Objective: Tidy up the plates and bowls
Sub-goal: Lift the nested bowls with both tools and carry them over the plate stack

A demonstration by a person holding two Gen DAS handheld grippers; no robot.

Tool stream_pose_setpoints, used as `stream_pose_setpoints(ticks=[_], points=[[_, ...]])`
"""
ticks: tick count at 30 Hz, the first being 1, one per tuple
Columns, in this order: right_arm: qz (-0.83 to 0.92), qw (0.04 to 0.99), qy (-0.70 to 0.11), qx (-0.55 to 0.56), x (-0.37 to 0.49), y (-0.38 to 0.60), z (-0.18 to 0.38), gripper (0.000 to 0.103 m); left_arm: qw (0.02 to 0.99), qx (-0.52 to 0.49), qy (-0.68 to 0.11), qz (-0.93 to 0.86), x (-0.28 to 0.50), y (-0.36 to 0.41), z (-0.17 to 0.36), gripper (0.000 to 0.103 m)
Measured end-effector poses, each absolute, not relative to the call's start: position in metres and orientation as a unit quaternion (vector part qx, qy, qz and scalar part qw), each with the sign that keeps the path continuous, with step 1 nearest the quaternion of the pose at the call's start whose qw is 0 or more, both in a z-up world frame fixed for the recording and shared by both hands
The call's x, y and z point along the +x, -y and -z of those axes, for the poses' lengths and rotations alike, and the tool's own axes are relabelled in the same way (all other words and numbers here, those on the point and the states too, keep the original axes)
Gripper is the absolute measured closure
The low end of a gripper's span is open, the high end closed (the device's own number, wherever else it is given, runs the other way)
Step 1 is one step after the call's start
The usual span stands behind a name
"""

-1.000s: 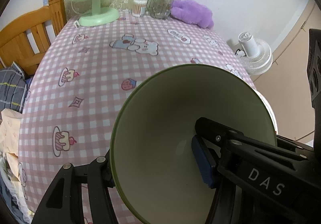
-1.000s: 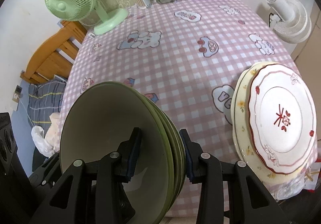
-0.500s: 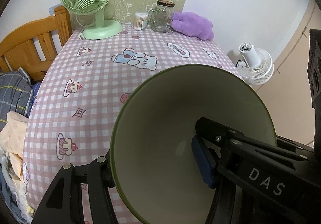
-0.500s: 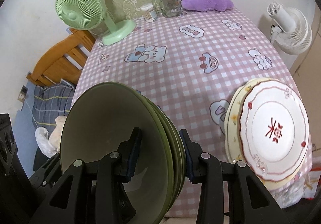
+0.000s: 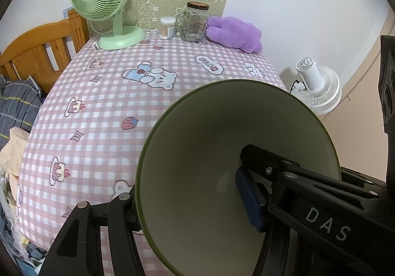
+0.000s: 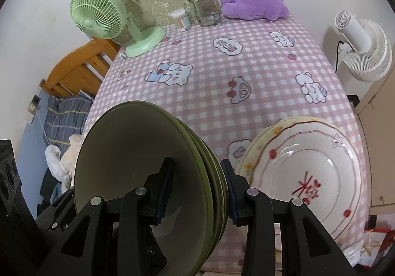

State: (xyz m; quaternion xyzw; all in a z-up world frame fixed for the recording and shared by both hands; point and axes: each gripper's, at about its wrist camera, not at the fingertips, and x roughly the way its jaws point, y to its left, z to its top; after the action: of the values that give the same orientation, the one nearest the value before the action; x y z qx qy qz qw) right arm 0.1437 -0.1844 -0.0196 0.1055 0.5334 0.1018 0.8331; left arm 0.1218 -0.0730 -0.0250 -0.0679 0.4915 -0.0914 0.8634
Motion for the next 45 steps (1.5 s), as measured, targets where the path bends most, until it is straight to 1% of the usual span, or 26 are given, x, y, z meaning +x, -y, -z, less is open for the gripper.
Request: stream_pose_setpoints(ticks=[17,31,41,45], points=[[-0.109,0.83,-0.539,0.096,0.15,0.255,0.021,0.062,0.862,-0.075,-0.494,0.084,0.124,0.142,0.029,0.041],[-0.089,0.82,-0.558,0.097,0.15,0.31,0.036,0.062,0.848,-0.079,-0.515,0.095,0.129,0.196,0.046,0.041],[-0.084,0.803,-0.582,0.093,0.152,0.331,0.055,0.062,0.834,-0.085,-0.539,0.089,0.13,0.214,0.064,0.041],[-0.089,0.8,-0.586,0.093,0.153,0.336,0.06,0.062,0.838,-0.079,-0.535,0.078,0.13,0.218,0.064,0.041]])
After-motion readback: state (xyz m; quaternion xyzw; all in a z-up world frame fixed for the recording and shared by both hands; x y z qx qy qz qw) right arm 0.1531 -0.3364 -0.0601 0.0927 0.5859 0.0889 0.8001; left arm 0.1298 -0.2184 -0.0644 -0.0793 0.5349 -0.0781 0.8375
